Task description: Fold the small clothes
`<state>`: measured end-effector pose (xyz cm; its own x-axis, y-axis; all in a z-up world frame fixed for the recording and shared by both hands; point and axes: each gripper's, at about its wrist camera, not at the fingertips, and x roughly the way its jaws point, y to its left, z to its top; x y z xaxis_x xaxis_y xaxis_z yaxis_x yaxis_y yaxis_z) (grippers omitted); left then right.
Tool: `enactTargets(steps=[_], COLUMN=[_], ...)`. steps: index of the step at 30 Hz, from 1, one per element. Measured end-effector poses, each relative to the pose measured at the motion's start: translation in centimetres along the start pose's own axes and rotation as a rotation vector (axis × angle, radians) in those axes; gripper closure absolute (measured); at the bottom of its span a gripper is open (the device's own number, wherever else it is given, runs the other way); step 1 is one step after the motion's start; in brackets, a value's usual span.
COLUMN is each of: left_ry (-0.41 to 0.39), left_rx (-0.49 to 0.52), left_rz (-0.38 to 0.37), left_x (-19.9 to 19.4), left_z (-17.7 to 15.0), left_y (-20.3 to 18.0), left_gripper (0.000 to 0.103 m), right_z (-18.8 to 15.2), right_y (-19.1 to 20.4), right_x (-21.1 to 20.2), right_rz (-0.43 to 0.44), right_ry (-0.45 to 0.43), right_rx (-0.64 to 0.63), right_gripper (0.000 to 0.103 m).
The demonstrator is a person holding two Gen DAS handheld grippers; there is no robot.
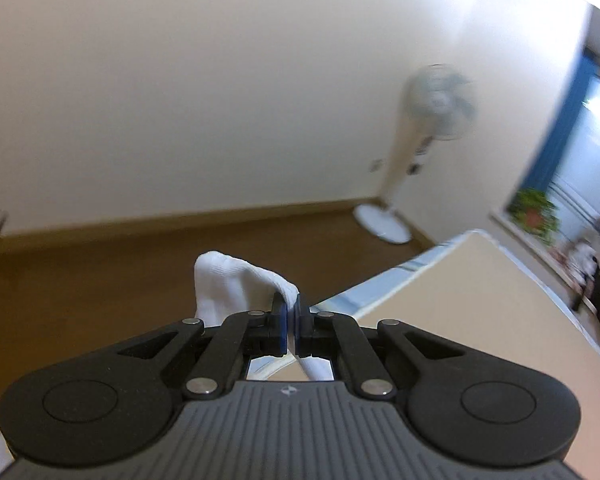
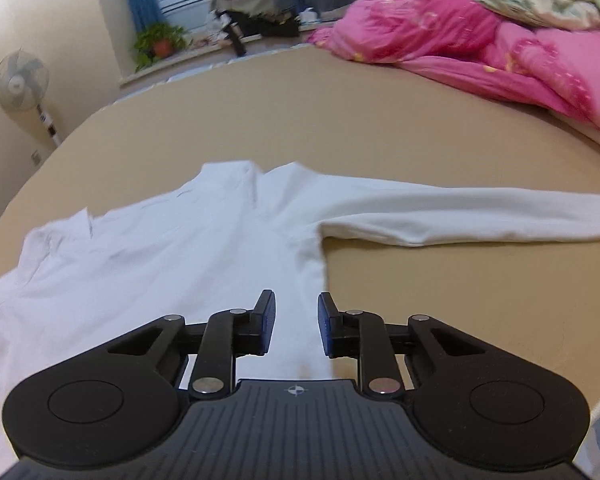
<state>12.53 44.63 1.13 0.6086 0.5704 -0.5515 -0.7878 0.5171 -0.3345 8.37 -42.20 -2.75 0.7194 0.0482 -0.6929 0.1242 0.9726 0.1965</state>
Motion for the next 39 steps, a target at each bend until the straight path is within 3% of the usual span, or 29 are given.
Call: enactTargets(steps=[1, 3, 5, 8, 10, 12, 15, 16, 17, 18, 19, 22, 25, 29, 32, 34, 36, 39], left_ry=[0.027, 0.034, -0.029, -0.114, -0.136, -0.144, -0.035, 0.045, 0.155, 0.255, 0.272, 0.172, 0.134, 0.142, 0.154, 0.219, 0.315, 0.318], left_rx=[0.012, 0.127, 0.281, 0.454, 0.539, 0.608, 0.705, 0.762, 0.838, 0.916, 0.986, 1.113, 1.115, 1.017, 0.900, 0.801, 0.796, 0.739], left_rz=[0.035, 0.065, 0.008, -0.177, -0.350, -0.519, -0.781, -0.867, -0.947, -1.008, -1.019, -1.010, -0.870, -0.661, -0.578, -0.538, -0.424, -0.472], left_x=[0.4, 0.0, -2.5, -8.7, -14.3, -19.9, -27.6, -29.0, -30.1, -30.9, -31.8, -32.6, -28.8, -23.8, -20.8, -18.4, -16.5, -14.5], left_z=[-0.1, -0.8, -2.0, -5.5, -9.1, -13.4, -21.7, -24.9, -27.8, -30.3, -32.2, -33.3, -30.3, -24.4, -21.0, -20.7, -20.0, -19.2], left_y=[-0.4, -3.0, -7.8, -16.6, -22.8, -28.0, -33.4, -34.4, -35.1, -35.1, -34.3, -29.4, -24.6, -19.3, -15.9, -13.6, -13.3, -14.0], left_gripper=[0.100, 0.100, 0.100, 0.100, 0.100, 0.100, 0.094, 0.071, 0.059, 0.061, 0.064, 0.064, 0.064, 0.064, 0.064, 0.064, 0.072, 0.070], right_z=[0.0, -0.2, -0.4, 0.0, 0.6, 1.1, 1.6, 1.7, 1.8, 1.8, 1.9, 2.0, 2.5, 2.9, 3.0, 3.0, 3.1, 3.1], right_y=[-0.5, -1.3, -1.8, -2.8, -3.3, -3.3, -3.1, -3.1, -3.1, -3.1, -3.3, -3.4, -3.0, -2.2, -0.9, 0.1, 0.7, 1.4], right_x=[-0.2, -0.7, -0.9, -1.1, -1.3, -1.4, -1.4, -1.2, -1.0, -0.8, -0.5, 0.1, 0.9, 3.1, 5.2, 6.7, 8.0, 10.6], right_rz=[0.001, 0.012, 0.020, 0.046, 0.079, 0.104, 0.140, 0.152, 0.165, 0.174, 0.185, 0.192, 0.201, 0.225, 0.244, 0.241, 0.232, 0.197], right_ry=[0.000, 0.009, 0.015, 0.001, -0.015, -0.037, -0.052, -0.052, -0.046, -0.039, -0.024, -0.014, -0.016, 0.011, 0.035, 0.041, 0.040, 0.062], right_rx=[0.007, -0.012, -0.049, -0.023, 0.018, 0.044, 0.076, 0.090, 0.107, 0.122, 0.138, 0.156, 0.147, 0.165, 0.160, 0.147, 0.150, 0.157], right_gripper=[0.079, 0.079, 0.079, 0.081, 0.096, 0.098, 0.098, 0.096, 0.096, 0.096, 0.092, 0.084, 0.084, 0.084, 0.084, 0.084, 0.084, 0.084])
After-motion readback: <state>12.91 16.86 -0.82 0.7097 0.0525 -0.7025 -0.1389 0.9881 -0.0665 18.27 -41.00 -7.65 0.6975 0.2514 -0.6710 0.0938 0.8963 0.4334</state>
